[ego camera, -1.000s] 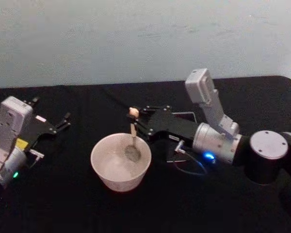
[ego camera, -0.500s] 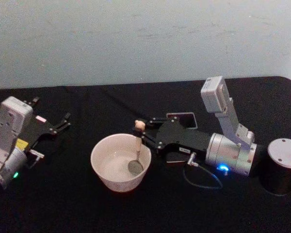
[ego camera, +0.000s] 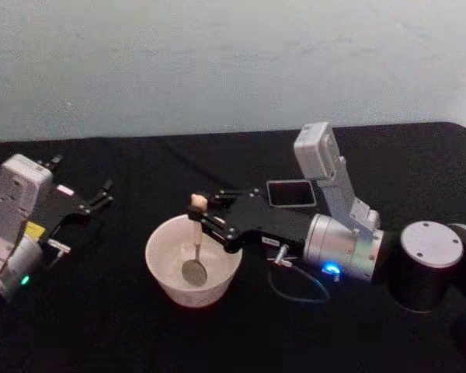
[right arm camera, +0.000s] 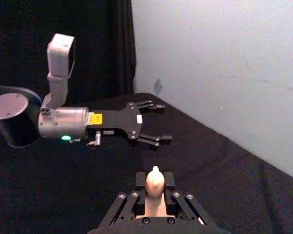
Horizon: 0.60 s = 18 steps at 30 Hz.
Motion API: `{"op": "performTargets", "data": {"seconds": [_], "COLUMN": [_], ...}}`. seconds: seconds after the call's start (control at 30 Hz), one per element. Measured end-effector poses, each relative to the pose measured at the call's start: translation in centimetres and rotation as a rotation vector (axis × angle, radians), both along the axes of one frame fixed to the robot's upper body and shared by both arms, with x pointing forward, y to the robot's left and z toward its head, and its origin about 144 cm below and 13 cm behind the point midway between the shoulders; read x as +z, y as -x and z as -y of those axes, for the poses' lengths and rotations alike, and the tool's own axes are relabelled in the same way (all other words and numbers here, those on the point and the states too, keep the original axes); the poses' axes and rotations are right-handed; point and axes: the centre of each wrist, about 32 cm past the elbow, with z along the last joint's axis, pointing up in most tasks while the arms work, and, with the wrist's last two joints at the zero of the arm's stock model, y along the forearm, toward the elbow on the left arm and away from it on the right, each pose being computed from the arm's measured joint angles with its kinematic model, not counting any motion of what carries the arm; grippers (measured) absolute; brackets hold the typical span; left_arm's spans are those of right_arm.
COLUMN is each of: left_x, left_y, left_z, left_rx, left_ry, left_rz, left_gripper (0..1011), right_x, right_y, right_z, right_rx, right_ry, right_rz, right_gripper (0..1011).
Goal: Pick up the stirring spoon with one hand, stir inside the cup, then place it back in its original position.
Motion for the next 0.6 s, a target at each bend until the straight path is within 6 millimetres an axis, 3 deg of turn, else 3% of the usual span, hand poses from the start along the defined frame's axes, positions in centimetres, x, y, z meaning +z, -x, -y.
{"op": "performTargets", "data": {"seconds": [0.6], "left_x": [0.00], "left_y": [0.00], "left_z": [0.00], "left_rx": [0.000], "left_ry": [0.000], "left_rz": [0.000], "left_gripper": [1001], "right_x": [0.29], "right_y": [-1.06], "right_z": [0.11], "right_rx": [-0.062], "right_ry": [-0.022], "right_rz": [0.003], "right_gripper": [214]}}
